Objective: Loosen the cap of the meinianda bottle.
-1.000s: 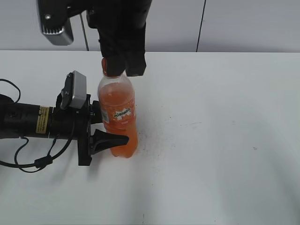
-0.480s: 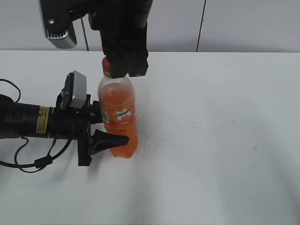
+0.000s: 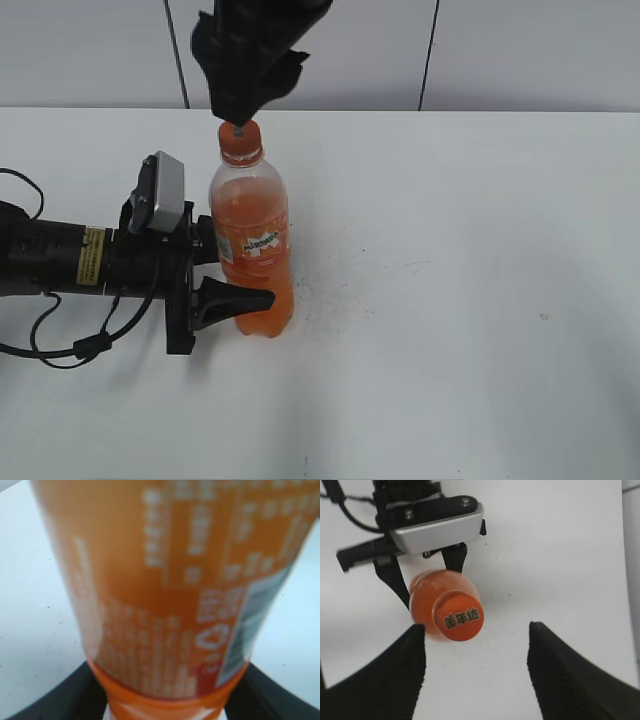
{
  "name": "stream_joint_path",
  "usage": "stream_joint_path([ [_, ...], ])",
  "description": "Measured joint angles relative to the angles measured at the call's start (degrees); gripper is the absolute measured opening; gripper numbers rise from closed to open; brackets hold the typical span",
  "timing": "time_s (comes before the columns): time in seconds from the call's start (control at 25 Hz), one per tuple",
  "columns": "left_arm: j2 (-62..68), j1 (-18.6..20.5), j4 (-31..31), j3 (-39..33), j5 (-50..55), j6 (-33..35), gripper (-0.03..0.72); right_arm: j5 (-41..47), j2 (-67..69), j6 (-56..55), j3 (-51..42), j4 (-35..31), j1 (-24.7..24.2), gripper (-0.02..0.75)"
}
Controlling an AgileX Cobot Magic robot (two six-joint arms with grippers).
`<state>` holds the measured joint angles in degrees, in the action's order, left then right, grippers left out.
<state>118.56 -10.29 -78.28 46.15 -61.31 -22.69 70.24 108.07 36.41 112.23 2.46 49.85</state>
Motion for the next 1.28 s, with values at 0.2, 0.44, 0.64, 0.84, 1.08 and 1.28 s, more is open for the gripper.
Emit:
stream_joint_path([
  [0.2, 0.00, 0.00, -0.01, 0.00, -0.05, 0.00, 0.403, 0.00, -0.57, -34.07, 0.04, 1.67, 0.00, 0.481],
  [0.44, 0.00, 0.00, -0.18, 0.00, -0.11, 0.00, 0.403, 0.00, -0.57, -48.94, 0.04, 1.80, 0.00, 0.481],
  [0.64, 0.00, 0.00, -0.18, 0.00, -0.10, 0.00, 0.403, 0.00, 1.63, -50.16, 0.04, 0.91, 0.00, 0.481],
  [0.84, 0.00, 0.00, -0.22, 0.00, -0.20, 0.00, 0.403, 0.00, 3.80, -50.23, 0.04, -0.03, 0.00, 0.481],
  [1.08, 0.00, 0.00, -0.29, 0.00, -0.22, 0.00, 0.403, 0.00, 4.86, -50.34, 0.04, -0.14, 0.00, 0.409],
  [1.28, 0.00, 0.00, -0.36, 0.00, -0.27, 0.00, 0.403, 0.00, 4.86, -50.34, 0.04, -0.34, 0.00, 0.271],
])
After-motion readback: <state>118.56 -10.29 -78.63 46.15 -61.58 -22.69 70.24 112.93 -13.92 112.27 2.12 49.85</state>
